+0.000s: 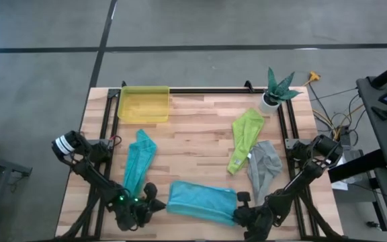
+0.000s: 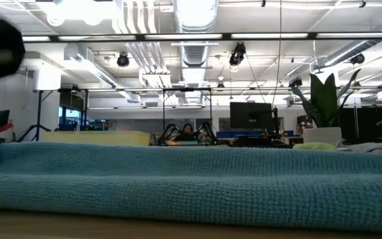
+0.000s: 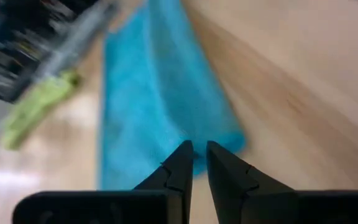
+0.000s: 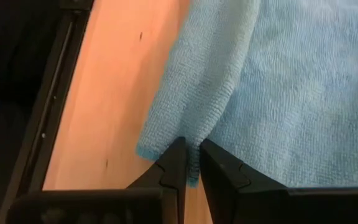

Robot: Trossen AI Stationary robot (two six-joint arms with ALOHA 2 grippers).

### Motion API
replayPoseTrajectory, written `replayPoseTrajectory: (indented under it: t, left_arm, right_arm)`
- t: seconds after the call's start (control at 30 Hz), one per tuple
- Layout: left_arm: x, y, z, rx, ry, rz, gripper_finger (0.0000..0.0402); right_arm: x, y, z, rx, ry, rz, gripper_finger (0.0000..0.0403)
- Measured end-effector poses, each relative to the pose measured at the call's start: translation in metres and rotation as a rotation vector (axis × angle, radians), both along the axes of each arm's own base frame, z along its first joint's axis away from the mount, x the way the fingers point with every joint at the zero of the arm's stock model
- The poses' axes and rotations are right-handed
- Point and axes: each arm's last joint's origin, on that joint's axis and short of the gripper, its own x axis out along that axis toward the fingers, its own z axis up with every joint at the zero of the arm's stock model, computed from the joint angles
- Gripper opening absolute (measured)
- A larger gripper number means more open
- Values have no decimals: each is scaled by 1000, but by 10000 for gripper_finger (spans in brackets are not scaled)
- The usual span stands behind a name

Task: Roll microfiber towels into tight, uniform cylinder then place into a basket
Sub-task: Roll the right light blue towel

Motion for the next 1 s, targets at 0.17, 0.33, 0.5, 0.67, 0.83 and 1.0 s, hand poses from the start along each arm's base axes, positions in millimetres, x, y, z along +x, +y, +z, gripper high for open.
replayPoseTrajectory:
  t: [0.17, 0.33, 0.5, 0.67, 0.83, 1.0]
  left_arm:
    - [-9, 9, 31, 128, -112, 98, 32]
    - [13, 23, 54, 105, -184, 120, 32]
    - [53, 43, 49, -25, -68, -6, 32]
    - [71, 28, 50, -20, -36, -159, 32]
    - [76, 5, 33, 15, 6, -211, 32]
    - [86, -4, 4, 98, 47, -156, 32]
  right_arm:
    - [1, 1, 2, -11, -11, 14, 38]
    - [1, 0, 1, -21, -4, 14, 38]
    - [1, -1, 1, -31, 3, 13, 38]
    - [1, -1, 1, -30, 6, 7, 38]
    - [1, -1, 1, -30, 7, 6, 38]
    - [1, -2, 1, -25, 5, 1, 38]
